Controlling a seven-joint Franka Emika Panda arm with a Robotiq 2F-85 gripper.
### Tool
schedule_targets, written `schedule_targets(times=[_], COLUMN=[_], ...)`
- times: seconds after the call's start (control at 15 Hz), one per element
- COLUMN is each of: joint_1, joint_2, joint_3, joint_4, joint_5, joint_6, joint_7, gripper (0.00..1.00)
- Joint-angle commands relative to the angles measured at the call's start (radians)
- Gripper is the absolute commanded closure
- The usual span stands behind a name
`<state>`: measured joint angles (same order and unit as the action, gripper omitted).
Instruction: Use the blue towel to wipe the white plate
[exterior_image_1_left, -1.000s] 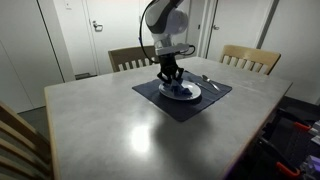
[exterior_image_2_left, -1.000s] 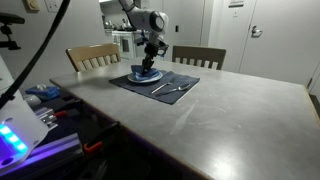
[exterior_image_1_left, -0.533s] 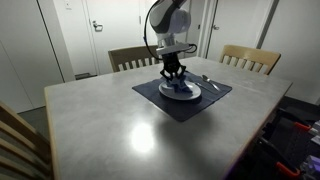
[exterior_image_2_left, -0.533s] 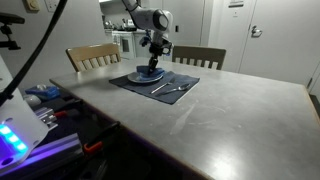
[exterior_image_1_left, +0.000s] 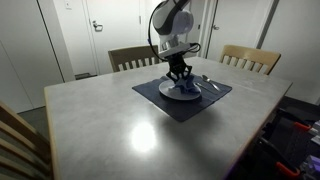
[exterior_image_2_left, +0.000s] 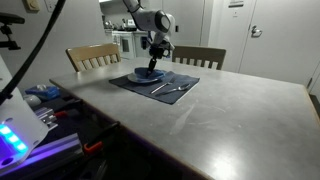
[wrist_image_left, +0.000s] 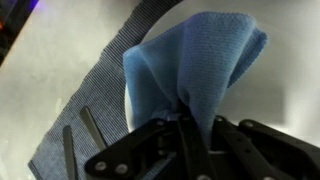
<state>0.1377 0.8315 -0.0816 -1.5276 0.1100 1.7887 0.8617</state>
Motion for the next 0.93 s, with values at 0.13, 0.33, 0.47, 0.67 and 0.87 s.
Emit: schedule_targets(times=[0.13, 0.33, 0.47, 0.67, 0.87], joint_1=[-0.019, -0.046, -0.054, -0.061, -0.051], joint_2=[0.015, 0.009, 0.015, 0.03, 0.04], joint_3=[0.014, 0.056, 0.074, 0.096, 0.109], joint_4=[-0.034, -0.037, -0.024, 0.008, 0.04], joint_5=[0.018, 0.05, 0.079, 0.122, 0.152], joint_6=[-0.135, -0.099, -0.085, -0.085, -0.038], joint_7=[0.072, -0.064, -0.145, -0.27, -0.378], gripper=[0.97, 0.97, 0.97, 0.97, 0.97])
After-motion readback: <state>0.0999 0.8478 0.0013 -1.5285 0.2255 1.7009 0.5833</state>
